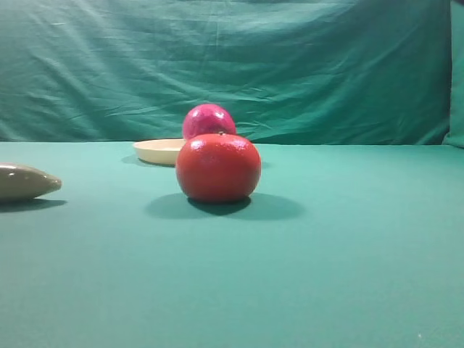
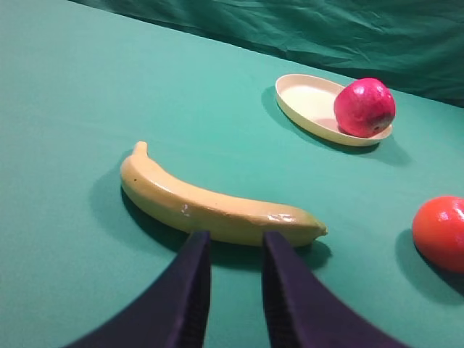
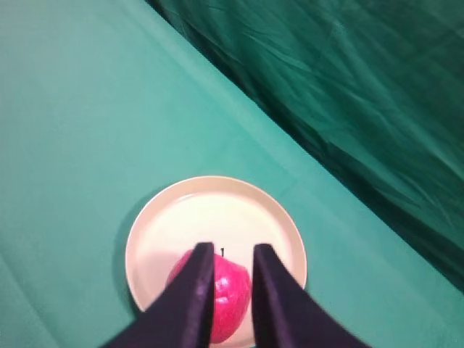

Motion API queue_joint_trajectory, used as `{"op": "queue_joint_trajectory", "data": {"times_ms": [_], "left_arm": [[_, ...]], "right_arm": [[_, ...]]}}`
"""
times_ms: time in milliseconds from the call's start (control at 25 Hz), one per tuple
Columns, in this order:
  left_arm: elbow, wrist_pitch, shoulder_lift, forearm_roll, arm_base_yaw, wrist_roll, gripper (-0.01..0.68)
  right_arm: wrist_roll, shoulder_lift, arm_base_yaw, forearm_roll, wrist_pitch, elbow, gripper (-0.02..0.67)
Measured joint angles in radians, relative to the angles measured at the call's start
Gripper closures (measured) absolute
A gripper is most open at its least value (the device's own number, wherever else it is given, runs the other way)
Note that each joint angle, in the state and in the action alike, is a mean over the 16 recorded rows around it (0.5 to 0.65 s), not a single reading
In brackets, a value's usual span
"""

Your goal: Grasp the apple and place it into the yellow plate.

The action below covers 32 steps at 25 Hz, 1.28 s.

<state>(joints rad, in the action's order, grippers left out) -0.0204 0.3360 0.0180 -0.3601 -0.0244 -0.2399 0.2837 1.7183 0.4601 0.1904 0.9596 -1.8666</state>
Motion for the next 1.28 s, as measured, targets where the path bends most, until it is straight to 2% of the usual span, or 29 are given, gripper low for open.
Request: {"op": "queue_joint_trajectory", "data": {"times_ms": [280, 640, 880, 1080, 1280], "left_arm": [[0.000, 0.000, 0.000, 0.000, 0.000, 0.000, 0.516], [0.000, 0.000, 0.000, 0.000, 0.000, 0.000, 0.516], [0.000, 0.000, 0.000, 0.000, 0.000, 0.000, 0.516], [0.000, 0.000, 0.000, 0.000, 0.000, 0.000, 0.516], [0.000, 0.000, 0.000, 0.000, 0.000, 0.000, 0.516]], "right_arm": [[-0.061, -0.264, -0.006, -0.011, -0.012, 0.222, 0.649], [-0.077, -0.680, -0.006, -0.011, -0.258, 0.718, 0.649], [-0.078, -0.954, -0.006, -0.010, -0.343, 0.998, 0.649], [-0.080, -1.166, -0.006, -0.011, -0.339, 1.141, 0.649], [-0.091, -1.324, -0.006, -0.026, -0.311, 1.215, 0.649]]}}
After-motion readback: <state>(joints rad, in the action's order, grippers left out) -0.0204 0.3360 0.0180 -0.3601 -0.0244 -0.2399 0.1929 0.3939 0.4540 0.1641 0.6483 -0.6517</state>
